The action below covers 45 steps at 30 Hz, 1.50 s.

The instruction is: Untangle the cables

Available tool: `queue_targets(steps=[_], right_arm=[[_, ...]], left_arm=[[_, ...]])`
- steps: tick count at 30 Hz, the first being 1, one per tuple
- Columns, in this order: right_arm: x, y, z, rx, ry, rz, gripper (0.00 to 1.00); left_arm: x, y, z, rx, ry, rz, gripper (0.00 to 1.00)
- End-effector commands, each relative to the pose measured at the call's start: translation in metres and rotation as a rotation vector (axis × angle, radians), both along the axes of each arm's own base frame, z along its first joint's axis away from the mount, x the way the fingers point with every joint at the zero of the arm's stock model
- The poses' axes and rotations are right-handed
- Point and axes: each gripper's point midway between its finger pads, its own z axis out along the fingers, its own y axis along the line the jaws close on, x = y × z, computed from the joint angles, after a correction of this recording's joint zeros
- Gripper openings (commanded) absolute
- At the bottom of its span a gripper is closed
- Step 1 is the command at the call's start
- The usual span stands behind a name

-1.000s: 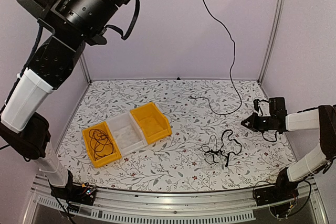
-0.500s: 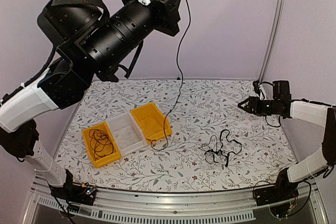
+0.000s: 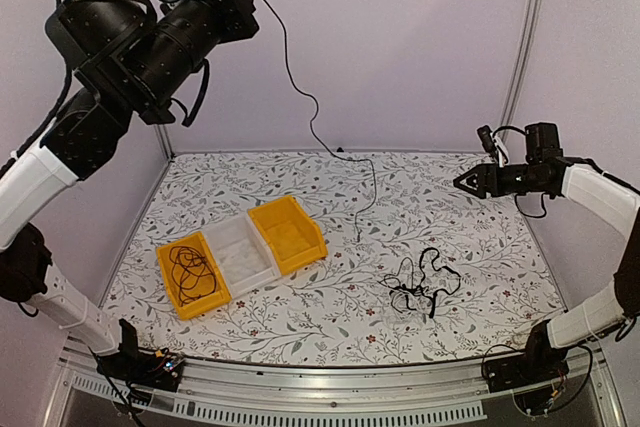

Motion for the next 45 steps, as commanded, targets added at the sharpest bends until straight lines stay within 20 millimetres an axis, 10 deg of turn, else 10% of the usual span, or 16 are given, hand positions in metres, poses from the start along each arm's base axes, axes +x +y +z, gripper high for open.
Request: queue_targets(steps=[1,8,21,36,45], right_arm=[[-0.016,0.002,0.002,-0.011,-0.011,0.040,0.72],[-0.021,0.002,-0.004,-0.007,-0.001,0.042,0.72],[-0.027,0.004,-0.015,0.004,0.024,0.052,0.71],[-0.037,0.003,-0.022,-0.004,0.030,0.050,0.71],[-0.040,0.002,-0.022,-0.013,0.023,0.048,0.71]], left_arm=[[0.017,0.021,0.005,0.022,0.061,0.012,0.00],[0.025,0.041,0.000,0.033,0.082,0.039,0.00],[0.053,0.070,-0.080,0.049,0.214,0.099,0.00],[0.020,0.122,0.035,0.015,-0.010,0.200,0.00],[0.012,0.103,0.059,0.034,-0.091,0.155,0.00]])
